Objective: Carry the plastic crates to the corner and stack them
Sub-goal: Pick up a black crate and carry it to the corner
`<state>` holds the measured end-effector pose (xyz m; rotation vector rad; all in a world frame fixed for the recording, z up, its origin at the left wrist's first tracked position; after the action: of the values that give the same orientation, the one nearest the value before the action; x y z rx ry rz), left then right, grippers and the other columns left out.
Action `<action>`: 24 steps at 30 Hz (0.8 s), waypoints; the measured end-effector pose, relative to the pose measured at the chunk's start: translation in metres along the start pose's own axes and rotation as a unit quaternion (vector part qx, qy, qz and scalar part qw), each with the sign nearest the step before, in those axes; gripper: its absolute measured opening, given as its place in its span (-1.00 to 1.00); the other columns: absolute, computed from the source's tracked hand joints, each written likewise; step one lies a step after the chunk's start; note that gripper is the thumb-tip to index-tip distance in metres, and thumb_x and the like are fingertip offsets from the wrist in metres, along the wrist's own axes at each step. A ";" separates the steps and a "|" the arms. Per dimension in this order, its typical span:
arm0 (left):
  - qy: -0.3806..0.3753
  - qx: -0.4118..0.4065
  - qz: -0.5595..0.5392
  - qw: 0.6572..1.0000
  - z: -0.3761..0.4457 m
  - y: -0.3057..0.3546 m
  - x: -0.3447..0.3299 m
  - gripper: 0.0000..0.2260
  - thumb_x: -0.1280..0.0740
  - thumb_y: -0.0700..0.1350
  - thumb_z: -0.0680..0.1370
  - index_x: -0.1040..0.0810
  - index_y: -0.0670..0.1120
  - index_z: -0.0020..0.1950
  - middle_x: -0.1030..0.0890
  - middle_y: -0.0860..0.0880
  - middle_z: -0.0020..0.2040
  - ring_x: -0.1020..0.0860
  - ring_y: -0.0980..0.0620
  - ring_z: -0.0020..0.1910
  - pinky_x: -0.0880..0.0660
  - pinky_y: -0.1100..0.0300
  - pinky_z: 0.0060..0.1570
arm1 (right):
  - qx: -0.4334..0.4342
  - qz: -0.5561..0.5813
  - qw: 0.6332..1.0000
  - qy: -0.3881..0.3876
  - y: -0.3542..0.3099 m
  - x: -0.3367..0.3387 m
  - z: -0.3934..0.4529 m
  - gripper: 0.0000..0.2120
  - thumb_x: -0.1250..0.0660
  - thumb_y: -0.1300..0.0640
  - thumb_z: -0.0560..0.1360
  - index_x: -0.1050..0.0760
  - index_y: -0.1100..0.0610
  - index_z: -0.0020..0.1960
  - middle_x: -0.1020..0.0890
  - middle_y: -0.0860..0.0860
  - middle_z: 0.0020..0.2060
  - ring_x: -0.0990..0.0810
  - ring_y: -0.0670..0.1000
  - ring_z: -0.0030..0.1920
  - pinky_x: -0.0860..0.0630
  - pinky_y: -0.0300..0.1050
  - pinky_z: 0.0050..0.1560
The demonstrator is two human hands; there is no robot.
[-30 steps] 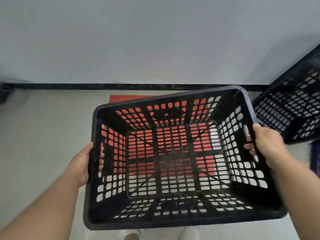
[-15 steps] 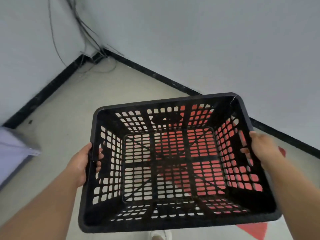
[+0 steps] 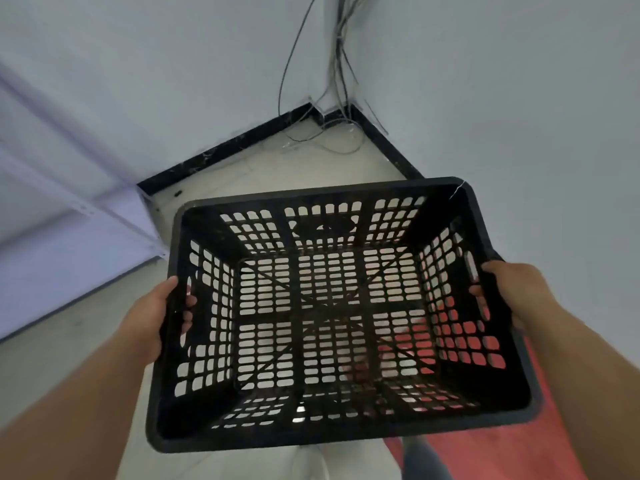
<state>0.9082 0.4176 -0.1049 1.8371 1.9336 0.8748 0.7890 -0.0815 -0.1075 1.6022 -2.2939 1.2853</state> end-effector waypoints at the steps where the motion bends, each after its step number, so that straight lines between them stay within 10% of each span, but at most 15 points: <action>1: 0.018 -0.002 -0.013 1.000 0.004 0.004 0.003 -0.73 -0.17 0.02 0.60 -0.50 -0.17 0.04 -0.54 -0.09 -0.21 -0.42 0.01 -0.35 -0.42 0.14 -0.28 | 0.012 -0.012 1.000 -0.018 -0.014 -0.010 0.009 -0.78 -0.22 0.08 0.51 -0.51 0.23 -0.12 -0.62 0.23 -0.27 -0.50 0.15 -0.38 -0.42 -0.05 -0.32; 24: 0.201 0.041 -0.118 0.972 0.159 -0.053 -0.008 -0.70 -0.07 0.00 0.64 -0.49 -0.17 0.08 -0.60 -0.09 -0.14 -0.53 0.00 -0.23 -0.49 0.11 -0.10 | 0.174 -0.192 0.956 -0.139 -0.139 -0.236 0.192 -0.70 -0.12 0.00 0.60 -0.51 0.14 0.15 -0.61 0.16 -0.07 -0.61 0.10 -0.07 -0.53 0.01 -0.06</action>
<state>0.9668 0.4429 -0.2598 1.5127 2.4038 1.1711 1.0827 -0.0456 -0.2640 2.3375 -1.8047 1.4953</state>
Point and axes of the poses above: each hand's wrist, its own z-axis towards the middle knuckle, its own x-axis out of the back of the hand, y = z × x, the point moved 6 cm from there along z, towards the middle knuckle
